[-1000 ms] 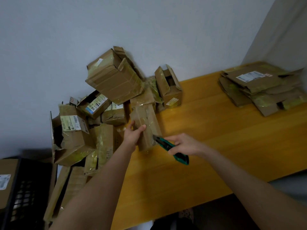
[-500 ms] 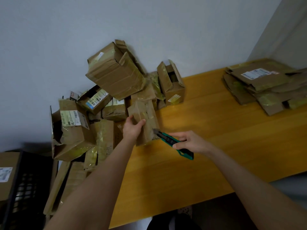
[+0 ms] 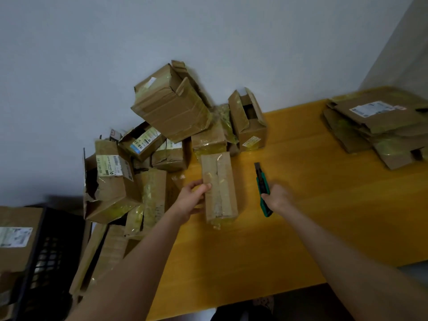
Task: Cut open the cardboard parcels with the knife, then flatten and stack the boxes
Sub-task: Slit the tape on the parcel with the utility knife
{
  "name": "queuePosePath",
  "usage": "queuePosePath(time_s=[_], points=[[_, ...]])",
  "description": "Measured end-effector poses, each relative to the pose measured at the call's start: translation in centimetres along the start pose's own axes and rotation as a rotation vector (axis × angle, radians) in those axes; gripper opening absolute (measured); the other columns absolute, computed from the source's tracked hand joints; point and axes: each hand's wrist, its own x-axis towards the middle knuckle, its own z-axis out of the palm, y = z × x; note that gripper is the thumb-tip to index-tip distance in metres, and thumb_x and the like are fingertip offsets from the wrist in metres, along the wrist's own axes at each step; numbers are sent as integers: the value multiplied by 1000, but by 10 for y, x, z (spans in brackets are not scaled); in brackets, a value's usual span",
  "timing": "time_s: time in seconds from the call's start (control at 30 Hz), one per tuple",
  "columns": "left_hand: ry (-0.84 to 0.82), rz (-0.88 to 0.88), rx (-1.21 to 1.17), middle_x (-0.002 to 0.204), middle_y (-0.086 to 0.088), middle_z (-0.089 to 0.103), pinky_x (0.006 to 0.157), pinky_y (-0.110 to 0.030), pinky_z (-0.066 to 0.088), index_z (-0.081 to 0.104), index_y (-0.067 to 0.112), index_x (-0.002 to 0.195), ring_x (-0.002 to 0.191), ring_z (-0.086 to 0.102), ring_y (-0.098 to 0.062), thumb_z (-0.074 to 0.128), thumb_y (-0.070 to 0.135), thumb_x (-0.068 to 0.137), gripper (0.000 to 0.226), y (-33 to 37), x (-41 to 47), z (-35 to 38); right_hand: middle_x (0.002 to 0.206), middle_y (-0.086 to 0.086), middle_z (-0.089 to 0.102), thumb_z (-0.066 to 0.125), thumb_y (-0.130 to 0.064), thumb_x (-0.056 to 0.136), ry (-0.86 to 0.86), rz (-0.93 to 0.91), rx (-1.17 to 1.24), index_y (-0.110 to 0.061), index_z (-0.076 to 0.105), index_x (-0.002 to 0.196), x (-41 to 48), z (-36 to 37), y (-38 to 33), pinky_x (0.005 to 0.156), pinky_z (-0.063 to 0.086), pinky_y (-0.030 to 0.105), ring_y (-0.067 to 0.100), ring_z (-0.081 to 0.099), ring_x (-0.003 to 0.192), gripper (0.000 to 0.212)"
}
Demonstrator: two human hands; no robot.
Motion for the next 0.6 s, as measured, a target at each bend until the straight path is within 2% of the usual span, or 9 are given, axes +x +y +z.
queuePosePath(time_s=[0.07, 0.13, 0.2, 0.3, 0.37, 0.43, 0.5, 0.6], points=[[8, -1, 3, 104, 0, 64, 72, -36, 55, 47, 24, 127, 94, 64, -17, 64, 27, 91, 40, -7, -2, 0, 105, 9, 63, 51, -22, 99, 4, 18, -86, -13, 48, 134, 9, 12, 6, 46, 39, 26, 23, 57, 74, 36], [28, 6, 10, 106, -2, 65, 72, -36, 56, 46, 23, 132, 95, 65, -19, 65, 25, 91, 46, -14, -1, -2, 101, 10, 63, 52, -17, 98, 10, 32, -124, -11, 50, 131, 14, 22, 11, 50, 44, 29, 24, 59, 73, 34], [51, 16, 37, 111, -6, 65, 74, -37, 57, 44, 21, 137, 99, 65, -22, 67, 24, 90, 52, -19, 0, -5, 108, 12, 61, 53, -16, 97, 19, 47, -160, -10, 51, 129, 15, 26, 11, 58, 49, 33, 26, 59, 78, 33], [92, 49, 97, 115, -8, 65, 85, -44, 57, 42, 22, 141, 102, 64, -22, 70, 26, 87, 61, -21, 3, -7, 127, 12, 47, 51, -37, 97, 97, 15, -189, -14, 47, 133, 5, 18, 0, 70, 51, 37, 31, 59, 98, 42], [128, 88, 165, 115, -6, 64, 91, -46, 55, 40, 22, 142, 102, 64, -22, 72, 27, 85, 66, -16, 4, -4, 128, 9, 52, 46, -53, 95, 75, -122, -34, -17, 46, 137, -7, 10, -21, 75, 48, 34, 29, 58, 106, 55], [165, 152, 260, 111, -1, 60, 92, -41, 54, 38, 21, 142, 98, 61, -18, 71, 27, 85, 66, -7, 3, 3, 130, 5, 56, 50, -58, 91, -61, -205, 210, -16, 45, 140, -20, 9, -49, 91, 48, 35, 25, 56, 116, 65], [177, 215, 343, 110, 1, 56, 91, -38, 53, 38, 22, 143, 97, 58, -17, 71, 28, 84, 68, 1, 1, 13, 128, 2, 59, 61, -51, 88, -152, -225, 393, -16, 50, 133, -29, 12, -67, 95, 50, 39, 22, 58, 112, 59], [161, 252, 398, 120, -3, 59, 93, -41, 52, 38, 24, 142, 102, 59, -19, 71, 27, 83, 68, 10, -1, 17, 118, 4, 65, 68, -27, 88, -151, -195, 544, -13, 57, 123, -32, 11, -75, 84, 56, 38, 19, 63, 99, 39]])
